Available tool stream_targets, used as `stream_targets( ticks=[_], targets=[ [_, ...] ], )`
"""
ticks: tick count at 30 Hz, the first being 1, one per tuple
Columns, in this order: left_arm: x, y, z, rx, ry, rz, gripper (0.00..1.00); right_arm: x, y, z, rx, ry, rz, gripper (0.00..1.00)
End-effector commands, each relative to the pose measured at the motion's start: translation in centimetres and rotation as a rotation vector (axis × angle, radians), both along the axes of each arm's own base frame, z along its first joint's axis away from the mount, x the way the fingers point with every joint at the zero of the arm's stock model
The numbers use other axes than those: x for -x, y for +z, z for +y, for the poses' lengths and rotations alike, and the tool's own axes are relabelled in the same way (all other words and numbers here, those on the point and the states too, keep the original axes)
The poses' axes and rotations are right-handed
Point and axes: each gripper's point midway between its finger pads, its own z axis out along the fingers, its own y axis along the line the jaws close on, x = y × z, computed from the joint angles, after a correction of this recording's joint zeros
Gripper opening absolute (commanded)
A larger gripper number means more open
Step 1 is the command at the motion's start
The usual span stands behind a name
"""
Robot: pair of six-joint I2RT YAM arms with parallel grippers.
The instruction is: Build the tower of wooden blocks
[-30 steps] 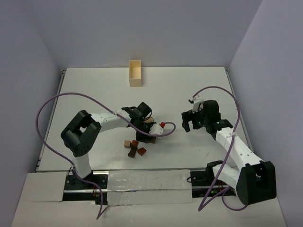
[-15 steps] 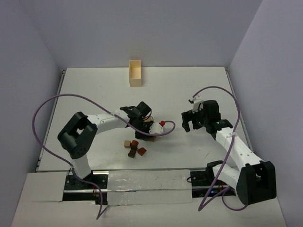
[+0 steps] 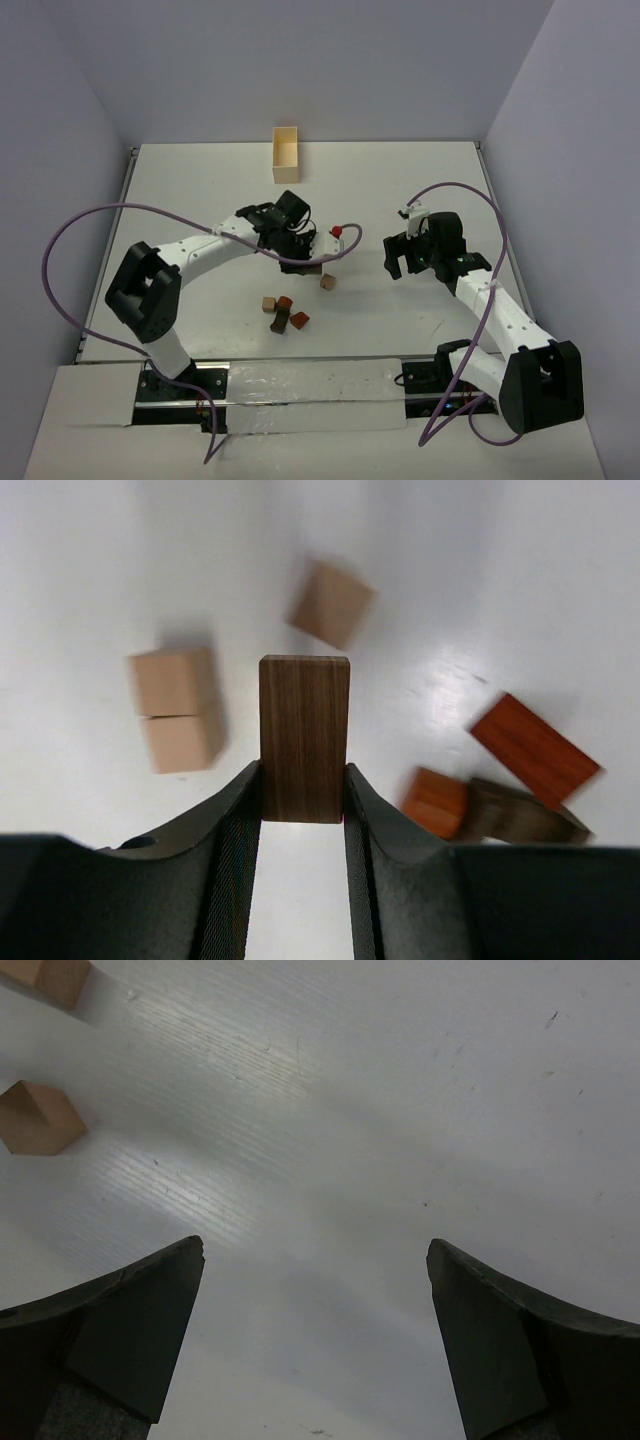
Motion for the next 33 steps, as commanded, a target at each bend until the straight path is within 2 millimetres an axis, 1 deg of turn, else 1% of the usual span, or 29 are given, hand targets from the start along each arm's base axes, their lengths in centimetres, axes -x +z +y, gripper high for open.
stream_targets(
  ticks=[1,4,9,14,21,27,30,33],
  targets=[
    [-2.6,0.9,0.4,0.001,0.035,0.061,0.11,-1.1,2.3,0.3,-0.004,0.011,-0.065,1.00],
    [-4.1,0.7,0.3,-0.001,0.052,0.052,0.12,-1.1,2.3,0.3,-0.002,0.011,-0.066,1.00],
    [-5.4,-0.2,0.3,-0.024,0.082,0.033,0.16,-1.2,2.2,0.2,0.001,0.008,-0.064,1.00],
    [-5.7,-1.3,0.1,-0.027,0.097,0.043,0.19,-1.2,2.2,0.3,0.002,0.010,-0.061,1.00],
    [-6.5,-2.2,-0.3,-0.029,0.109,0.033,0.20,-1.2,2.0,0.2,0.004,0.009,-0.058,1.00],
    [-7.2,-2.0,-0.7,-0.016,0.116,0.033,0.22,-1.2,2.0,0.2,0.005,0.007,-0.056,1.00],
    [-7.3,-2.2,-0.7,-0.015,0.115,0.036,0.26,-1.3,2.0,0.2,0.005,0.007,-0.056,1.00],
    [-7.6,-2.3,-0.5,-0.013,0.120,0.038,0.27,-1.3,2.0,0.2,0.005,0.007,-0.056,1.00]
  ],
)
